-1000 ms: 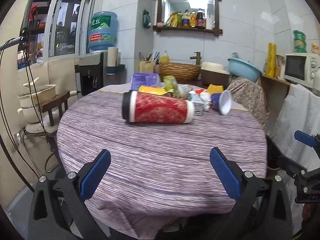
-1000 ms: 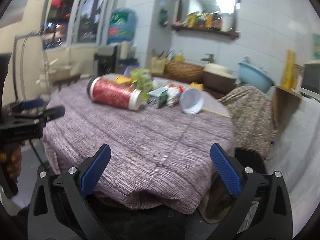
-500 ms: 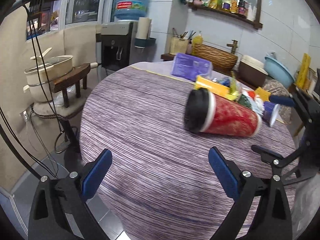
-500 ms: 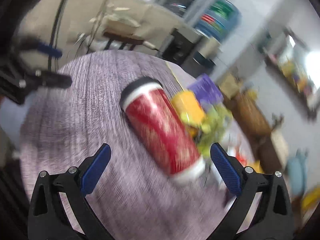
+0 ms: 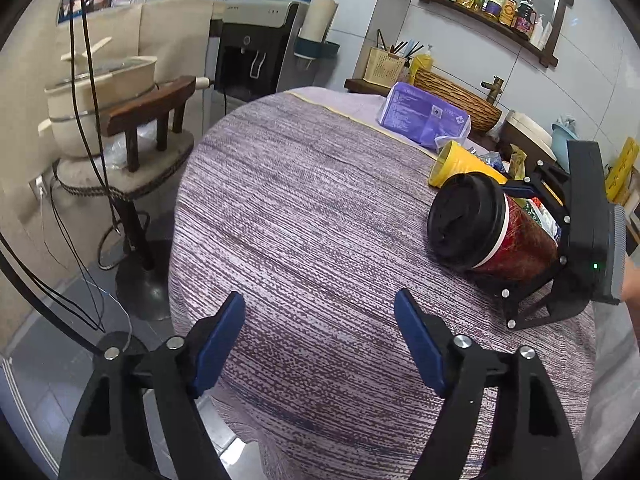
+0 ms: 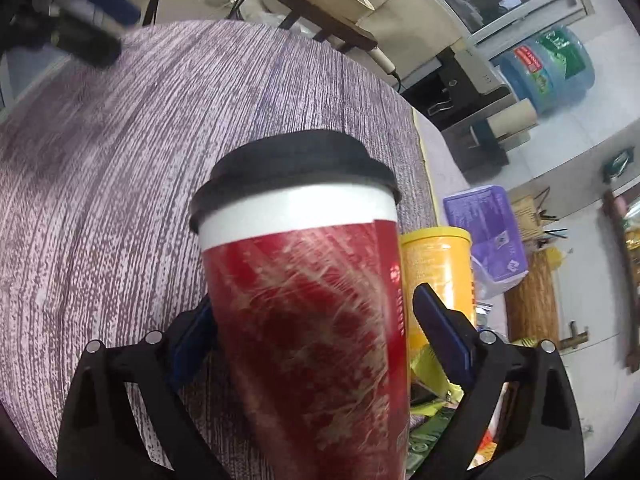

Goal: Collect trash
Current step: 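Grasp red coffee cup with right tool while left tool reaches for yellow packet, then carry red cup into black bin with right tool while left tool drops yellow packet in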

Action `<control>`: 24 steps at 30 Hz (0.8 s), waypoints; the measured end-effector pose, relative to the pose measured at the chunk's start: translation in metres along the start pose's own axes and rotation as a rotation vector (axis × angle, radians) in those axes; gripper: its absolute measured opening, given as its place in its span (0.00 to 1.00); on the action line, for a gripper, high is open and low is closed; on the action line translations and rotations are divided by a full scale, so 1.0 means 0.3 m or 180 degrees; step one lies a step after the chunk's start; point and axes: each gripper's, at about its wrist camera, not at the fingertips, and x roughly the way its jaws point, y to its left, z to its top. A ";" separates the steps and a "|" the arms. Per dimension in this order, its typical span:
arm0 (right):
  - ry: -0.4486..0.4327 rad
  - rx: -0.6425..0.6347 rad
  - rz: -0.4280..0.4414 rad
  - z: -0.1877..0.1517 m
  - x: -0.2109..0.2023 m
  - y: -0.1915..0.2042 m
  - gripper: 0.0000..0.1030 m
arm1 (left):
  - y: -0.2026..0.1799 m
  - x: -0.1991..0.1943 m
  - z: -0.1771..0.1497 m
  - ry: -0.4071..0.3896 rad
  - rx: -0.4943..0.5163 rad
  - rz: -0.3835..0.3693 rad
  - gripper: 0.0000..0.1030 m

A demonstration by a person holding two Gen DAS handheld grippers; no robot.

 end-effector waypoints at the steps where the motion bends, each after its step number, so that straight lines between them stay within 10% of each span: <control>1: -0.0003 0.0038 0.0060 0.003 0.006 -0.012 0.87 | 0.001 0.010 0.001 0.0025 -0.0029 -0.0031 0.70; 9: -0.0075 0.0294 0.0195 -0.010 -0.035 0.015 0.77 | -0.009 0.021 0.042 -0.0017 -0.0023 -0.0130 0.66; 17: -0.0792 0.1642 0.0617 -0.197 -0.332 -0.057 0.77 | -0.090 0.070 0.139 0.0035 -0.0013 -0.0589 0.66; 24: -0.1065 0.2494 0.0424 -0.433 -0.506 -0.082 0.76 | -0.314 0.205 0.252 0.0251 0.0242 -0.1022 0.62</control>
